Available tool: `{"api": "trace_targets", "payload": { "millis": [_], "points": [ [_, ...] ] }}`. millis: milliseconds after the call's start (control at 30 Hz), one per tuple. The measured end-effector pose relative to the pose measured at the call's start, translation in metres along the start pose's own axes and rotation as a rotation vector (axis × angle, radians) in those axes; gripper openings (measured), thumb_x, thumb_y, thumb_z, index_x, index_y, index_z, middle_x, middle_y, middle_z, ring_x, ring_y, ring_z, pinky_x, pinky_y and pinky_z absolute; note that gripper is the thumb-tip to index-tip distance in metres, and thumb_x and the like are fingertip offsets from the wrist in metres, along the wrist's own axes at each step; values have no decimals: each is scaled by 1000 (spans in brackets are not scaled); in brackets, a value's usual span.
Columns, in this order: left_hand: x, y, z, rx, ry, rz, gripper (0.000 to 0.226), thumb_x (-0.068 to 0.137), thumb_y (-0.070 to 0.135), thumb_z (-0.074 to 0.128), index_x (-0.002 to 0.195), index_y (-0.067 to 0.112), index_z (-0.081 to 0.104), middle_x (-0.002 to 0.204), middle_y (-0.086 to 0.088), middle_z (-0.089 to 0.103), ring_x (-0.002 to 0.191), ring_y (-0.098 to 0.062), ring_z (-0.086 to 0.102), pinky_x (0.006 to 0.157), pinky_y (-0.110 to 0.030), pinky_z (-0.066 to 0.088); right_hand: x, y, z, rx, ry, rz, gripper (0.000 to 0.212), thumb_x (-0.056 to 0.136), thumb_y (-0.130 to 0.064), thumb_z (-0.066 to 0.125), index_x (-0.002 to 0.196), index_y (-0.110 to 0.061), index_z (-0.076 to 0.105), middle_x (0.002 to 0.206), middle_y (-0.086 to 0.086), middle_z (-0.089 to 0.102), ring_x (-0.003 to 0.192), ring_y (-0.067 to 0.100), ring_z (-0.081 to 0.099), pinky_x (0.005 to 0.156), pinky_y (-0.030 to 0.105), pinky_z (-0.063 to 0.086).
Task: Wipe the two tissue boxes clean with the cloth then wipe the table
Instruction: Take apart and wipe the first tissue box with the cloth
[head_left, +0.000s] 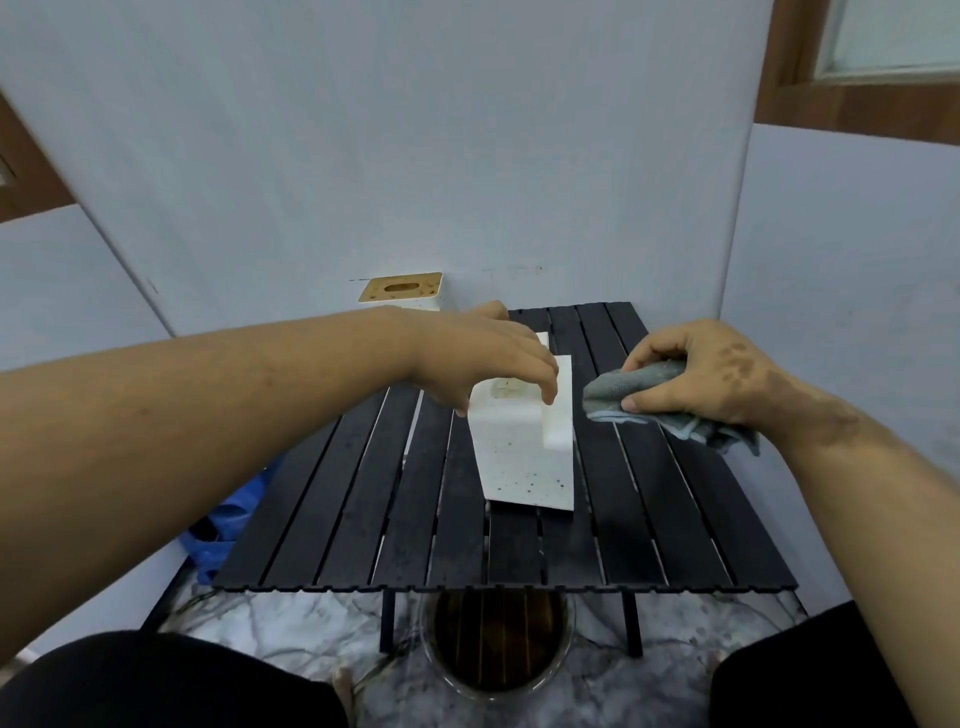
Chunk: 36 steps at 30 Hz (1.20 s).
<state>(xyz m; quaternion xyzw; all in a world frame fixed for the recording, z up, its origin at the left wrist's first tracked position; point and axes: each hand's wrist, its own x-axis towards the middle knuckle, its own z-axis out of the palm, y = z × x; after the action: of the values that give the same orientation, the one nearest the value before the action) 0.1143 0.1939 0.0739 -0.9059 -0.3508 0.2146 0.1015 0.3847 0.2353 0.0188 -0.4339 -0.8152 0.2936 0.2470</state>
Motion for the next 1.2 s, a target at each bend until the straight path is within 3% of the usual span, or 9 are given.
{"api": "trace_targets", "payload": {
  "millis": [267, 433, 633, 767, 867, 933, 1033, 1133, 1200],
  "points": [
    [3, -10, -1, -301, 92, -119, 76, 61, 34, 89, 129, 39, 54, 129, 21, 54, 122, -3, 49, 100, -39, 28, 2, 1, -7, 94, 78, 17, 21, 65, -23, 92, 78, -27, 77, 76, -5, 73, 71, 9, 66, 62, 14, 46],
    [-22, -18, 15, -662, 289, -393, 77, 56, 29, 95, 123, 39, 59, 120, 23, 60, 115, 2, 53, 99, -29, 42, -2, -14, 0, 300, 277, -32, 20, 70, -24, 90, 84, -26, 76, 78, -3, 74, 70, 23, 72, 64, 35, 60],
    [-46, -3, 36, -937, 508, -675, 71, 56, 29, 99, 114, 39, 59, 115, 11, 61, 107, -11, 61, 83, -22, 49, -1, -39, 51, 484, 351, 31, 18, 82, -15, 80, 88, -27, 68, 64, 12, 67, 39, 29, 62, 35, 50, 53],
    [-54, 18, 53, -1033, 656, -786, 67, 54, 34, 99, 109, 40, 61, 102, 21, 61, 97, -10, 62, 74, -16, 46, 2, -57, 101, 464, 372, -94, 24, 82, -21, 80, 94, -35, 64, 99, -1, 63, 62, 23, 71, 53, 43, 61],
    [-58, 33, 70, -1044, 760, -855, 72, 47, 50, 96, 110, 46, 60, 102, 29, 61, 95, 0, 62, 84, -30, 48, 4, -64, 111, 262, 339, -367, 26, 78, -18, 83, 98, -27, 69, 101, -12, 63, 89, 9, 65, 79, 27, 56],
    [-61, 43, 82, -1058, 824, -900, 74, 45, 58, 90, 111, 48, 58, 108, 22, 63, 100, -3, 61, 88, -33, 51, 12, -54, 101, 317, 334, -229, 25, 80, -18, 82, 96, -31, 68, 97, -8, 65, 75, 19, 71, 69, 39, 61],
    [-60, 59, 92, -1106, 939, -950, 74, 45, 61, 84, 112, 45, 58, 110, 20, 62, 100, 0, 59, 80, -23, 48, 21, -47, 97, 469, 388, 52, 21, 85, -18, 78, 94, -32, 65, 92, 2, 66, 51, 27, 69, 43, 50, 57],
    [-54, 69, 92, -1096, 1001, -988, 73, 46, 63, 83, 112, 44, 57, 108, 23, 61, 101, -2, 58, 89, -38, 50, 20, -70, 116, 273, 426, -244, 25, 80, -19, 82, 98, -32, 68, 99, -15, 65, 89, 14, 68, 78, 39, 59],
    [-53, 73, 92, -1096, 1016, -994, 71, 47, 63, 83, 111, 45, 57, 109, 23, 61, 103, -5, 59, 94, -49, 50, 18, -80, 121, 254, 354, -402, 27, 77, -16, 83, 100, -25, 72, 99, -14, 67, 97, 11, 65, 86, 30, 54]
  ]
}}
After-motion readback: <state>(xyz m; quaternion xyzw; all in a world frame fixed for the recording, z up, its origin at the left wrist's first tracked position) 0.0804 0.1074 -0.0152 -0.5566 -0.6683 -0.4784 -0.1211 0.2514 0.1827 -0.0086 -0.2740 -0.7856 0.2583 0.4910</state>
